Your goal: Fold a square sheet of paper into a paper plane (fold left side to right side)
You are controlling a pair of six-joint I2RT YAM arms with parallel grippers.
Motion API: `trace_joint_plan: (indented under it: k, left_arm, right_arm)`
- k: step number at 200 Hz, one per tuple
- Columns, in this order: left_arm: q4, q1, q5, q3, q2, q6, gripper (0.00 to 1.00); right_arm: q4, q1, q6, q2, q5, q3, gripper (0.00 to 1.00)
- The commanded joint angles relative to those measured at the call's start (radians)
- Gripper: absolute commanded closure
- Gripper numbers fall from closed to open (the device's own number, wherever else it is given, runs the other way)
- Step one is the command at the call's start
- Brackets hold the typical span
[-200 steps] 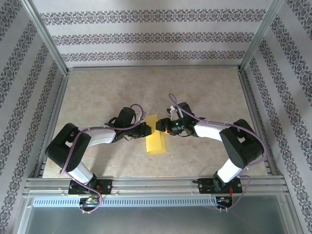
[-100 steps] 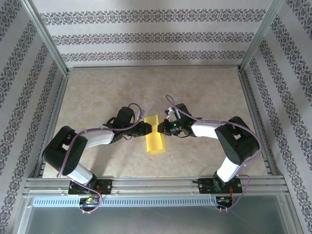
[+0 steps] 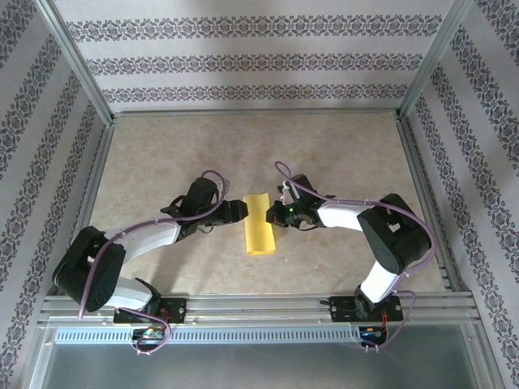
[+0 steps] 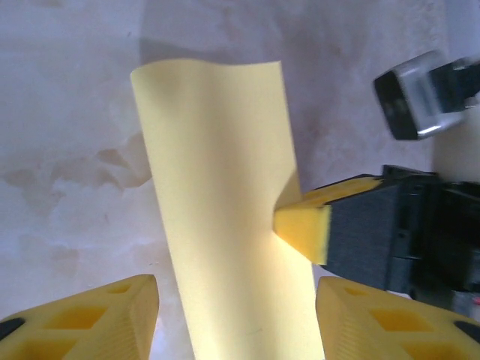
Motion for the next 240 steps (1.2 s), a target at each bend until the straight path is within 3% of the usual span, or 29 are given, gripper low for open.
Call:
trace_joint_plan:
  k: [1, 82, 146, 240]
  left_arm:
    - [-0.01, -0.021, 0.002, 0.016, 0.037, -0.02, 0.4]
    - [-0.022, -0.041, 0.017, 0.097, 0.191, -0.03, 0.38]
    - [-0.077, -0.065, -0.016, 0.14, 0.26, -0.023, 0.52]
    - [-0.271, -0.108, -0.117, 0.234, 0.312, 0.02, 0.58]
  right_arm:
    - [-0.016, 0.011, -0.018, 0.013, 0.02, 0.027, 0.96]
    - [-0.025, 0.015, -0.016, 0.018, 0.025, 0.028, 0.93]
    - [-0.037, 0.015, -0.017, 0.008, 0.03, 0.026, 0.88]
    - [-0.154, -0.032, -0.044, -0.12, 0.114, 0.009, 0.61]
